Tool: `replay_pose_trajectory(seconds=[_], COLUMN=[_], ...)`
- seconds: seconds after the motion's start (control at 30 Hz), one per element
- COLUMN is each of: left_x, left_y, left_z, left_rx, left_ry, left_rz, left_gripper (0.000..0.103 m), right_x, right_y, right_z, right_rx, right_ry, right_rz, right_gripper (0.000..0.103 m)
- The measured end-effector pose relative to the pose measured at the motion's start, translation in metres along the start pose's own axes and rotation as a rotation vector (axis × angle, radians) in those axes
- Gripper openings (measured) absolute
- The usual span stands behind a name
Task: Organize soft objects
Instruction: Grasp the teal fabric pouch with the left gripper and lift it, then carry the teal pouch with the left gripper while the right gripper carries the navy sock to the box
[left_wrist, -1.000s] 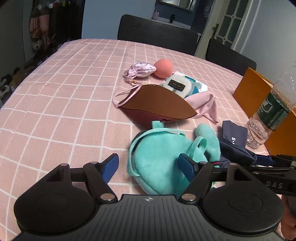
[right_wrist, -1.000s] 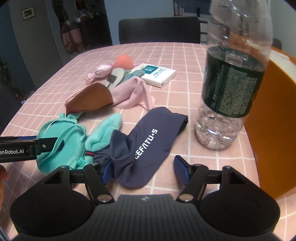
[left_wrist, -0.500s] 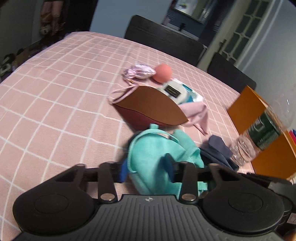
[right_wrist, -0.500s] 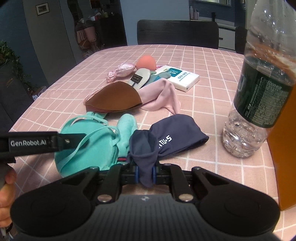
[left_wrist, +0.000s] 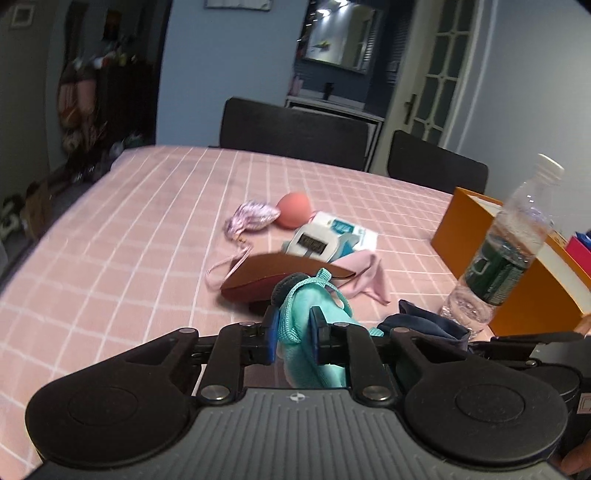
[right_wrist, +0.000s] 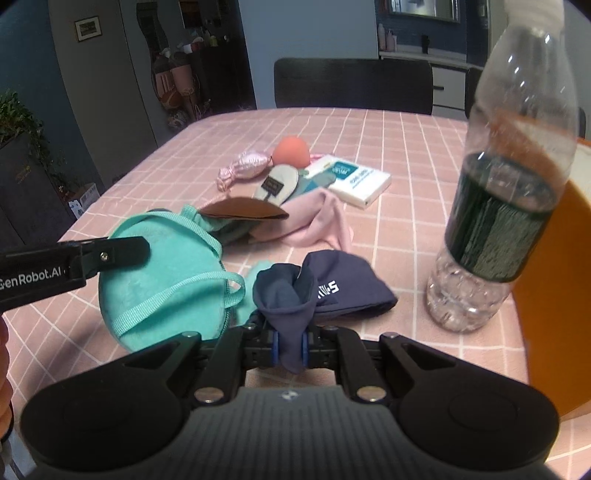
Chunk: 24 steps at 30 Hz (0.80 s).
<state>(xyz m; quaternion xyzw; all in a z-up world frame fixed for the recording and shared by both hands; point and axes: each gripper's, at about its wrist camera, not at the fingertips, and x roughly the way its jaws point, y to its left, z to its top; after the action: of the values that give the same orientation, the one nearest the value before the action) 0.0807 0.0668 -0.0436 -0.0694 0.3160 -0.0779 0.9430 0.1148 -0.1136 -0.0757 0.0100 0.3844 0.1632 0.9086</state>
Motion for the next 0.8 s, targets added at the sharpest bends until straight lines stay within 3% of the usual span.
replay_pose_trajectory(seconds=[0.57, 0.8], left_x=[-0.061, -0.090], left_y=[-0.027, -0.037], left_z=[0.034, 0.037], left_rx=[0.186, 0.209], left_ry=[-0.045, -0.088], left_rz=[-0.072, -0.106], left_gripper=[0.019, 0.019], right_x=[-0.089, -0.128], right_y=[-0.011, -0.022], right_z=[0.015, 0.015], right_rx=[-0.039, -0.008], right_ry=[-0.064, -0.075], right_rz=[0.053, 0.098], right_gripper=[0.009, 0.009])
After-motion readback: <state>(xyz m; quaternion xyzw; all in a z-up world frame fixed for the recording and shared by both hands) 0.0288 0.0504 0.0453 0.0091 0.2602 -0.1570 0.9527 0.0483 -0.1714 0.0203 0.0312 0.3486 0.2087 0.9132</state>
